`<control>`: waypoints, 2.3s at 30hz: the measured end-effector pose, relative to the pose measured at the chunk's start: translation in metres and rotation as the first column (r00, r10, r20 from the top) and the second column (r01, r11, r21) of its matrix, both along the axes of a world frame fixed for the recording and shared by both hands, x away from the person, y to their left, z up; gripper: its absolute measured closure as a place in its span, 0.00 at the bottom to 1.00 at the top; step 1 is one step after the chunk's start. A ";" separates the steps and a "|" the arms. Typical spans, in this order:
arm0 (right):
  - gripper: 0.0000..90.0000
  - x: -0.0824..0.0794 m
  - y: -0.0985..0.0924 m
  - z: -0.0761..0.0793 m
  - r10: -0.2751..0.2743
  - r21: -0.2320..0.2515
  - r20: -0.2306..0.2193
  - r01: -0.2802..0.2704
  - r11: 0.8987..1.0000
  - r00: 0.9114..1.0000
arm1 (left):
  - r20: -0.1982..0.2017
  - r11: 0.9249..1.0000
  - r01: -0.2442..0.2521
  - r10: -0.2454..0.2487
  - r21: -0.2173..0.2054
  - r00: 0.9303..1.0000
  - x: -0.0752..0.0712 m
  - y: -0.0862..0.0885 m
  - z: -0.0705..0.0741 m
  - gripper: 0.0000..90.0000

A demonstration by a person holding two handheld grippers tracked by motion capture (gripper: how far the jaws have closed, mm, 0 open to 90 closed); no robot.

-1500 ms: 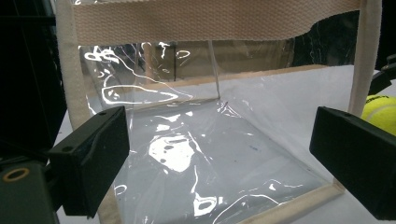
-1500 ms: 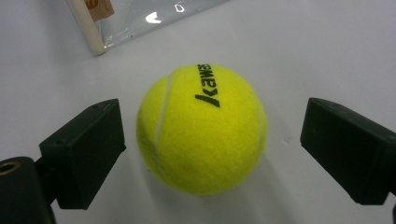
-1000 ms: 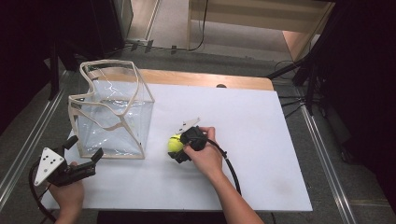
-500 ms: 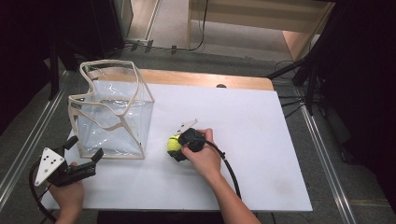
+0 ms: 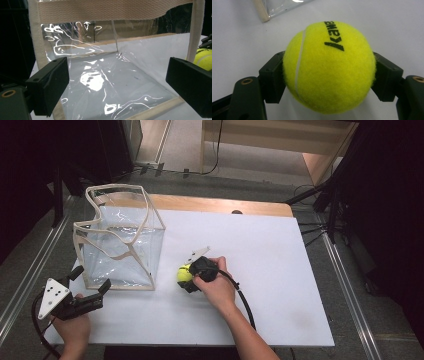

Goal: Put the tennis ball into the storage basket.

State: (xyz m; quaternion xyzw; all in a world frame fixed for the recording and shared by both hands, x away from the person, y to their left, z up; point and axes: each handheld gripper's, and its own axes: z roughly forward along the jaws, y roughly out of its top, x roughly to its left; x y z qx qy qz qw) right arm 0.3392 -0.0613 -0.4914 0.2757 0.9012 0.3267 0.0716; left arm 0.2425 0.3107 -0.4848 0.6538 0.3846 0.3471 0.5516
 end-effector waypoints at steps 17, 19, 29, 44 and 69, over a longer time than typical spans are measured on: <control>0.26 0.014 0.024 0.018 0.082 0.037 -0.008 -0.082 0.996 0.997 | 0.000 1.000 0.001 -0.001 0.001 1.000 0.000 0.000 0.000 0.06; 0.27 0.016 0.027 0.021 0.090 0.037 -0.007 -0.089 0.995 0.996 | 0.001 1.000 0.002 -0.002 -0.001 1.000 0.000 0.000 0.000 0.06; 0.27 0.024 0.035 0.039 0.126 0.085 -0.016 -0.124 0.989 0.992 | 0.001 1.000 0.003 -0.003 -0.001 1.000 0.000 0.001 0.000 0.06; 0.27 0.033 0.036 0.063 0.140 0.085 0.022 -0.141 0.986 0.990 | -0.002 1.000 0.001 -0.001 -0.005 1.000 0.000 0.002 0.000 0.06; 0.27 0.042 0.045 0.100 0.161 0.116 0.054 -0.167 0.979 0.985 | 0.000 1.000 0.010 -0.010 -0.024 1.000 0.001 0.003 0.001 0.06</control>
